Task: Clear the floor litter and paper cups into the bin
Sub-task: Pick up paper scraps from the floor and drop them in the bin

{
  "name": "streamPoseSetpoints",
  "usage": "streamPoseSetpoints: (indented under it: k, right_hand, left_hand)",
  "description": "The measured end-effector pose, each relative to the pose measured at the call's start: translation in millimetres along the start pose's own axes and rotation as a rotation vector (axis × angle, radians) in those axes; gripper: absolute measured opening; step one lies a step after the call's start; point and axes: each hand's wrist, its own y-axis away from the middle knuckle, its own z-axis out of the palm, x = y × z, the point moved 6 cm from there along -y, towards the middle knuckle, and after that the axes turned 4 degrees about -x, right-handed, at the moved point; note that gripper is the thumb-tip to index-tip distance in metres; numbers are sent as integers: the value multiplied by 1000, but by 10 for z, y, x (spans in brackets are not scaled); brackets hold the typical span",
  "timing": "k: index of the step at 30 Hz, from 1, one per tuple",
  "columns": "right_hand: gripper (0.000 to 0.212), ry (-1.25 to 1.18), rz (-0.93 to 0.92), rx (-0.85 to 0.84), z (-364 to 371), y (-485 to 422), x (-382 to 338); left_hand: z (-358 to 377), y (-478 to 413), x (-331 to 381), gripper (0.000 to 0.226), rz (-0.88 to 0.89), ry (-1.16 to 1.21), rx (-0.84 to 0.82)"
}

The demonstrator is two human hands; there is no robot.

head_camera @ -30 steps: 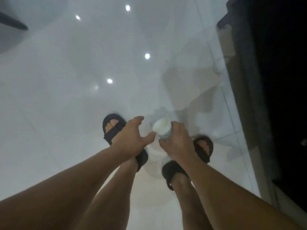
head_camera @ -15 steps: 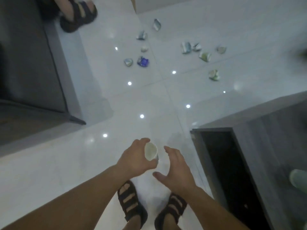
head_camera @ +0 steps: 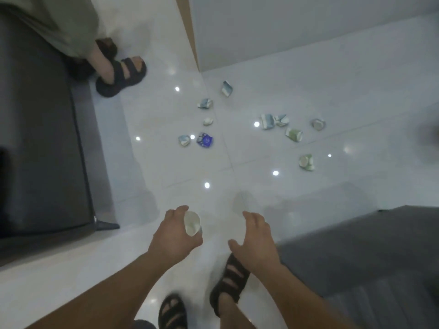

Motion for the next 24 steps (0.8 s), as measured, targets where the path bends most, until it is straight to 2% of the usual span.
streamPoseSetpoints:
  k: [6, 12, 17, 24]
  right_hand:
    - [83, 132, -19, -74, -487, -950, -407]
    - [82, 233, -82, -90, -606, -2012, -970]
    - [81, 389, -113, -153, -402, -3069, -1154]
    - [80, 588, -196, -211, 211, -4537, -1191]
  left_hand:
    - [-430, -684, 220, 74, -6, 75, 41]
    - [-756, -1503, 70, 82, -76, 112, -12]
    - [-859, -2358, -109, 85, -101, 144, 40]
    - [-520, -3489, -504, 81, -133, 202, 109]
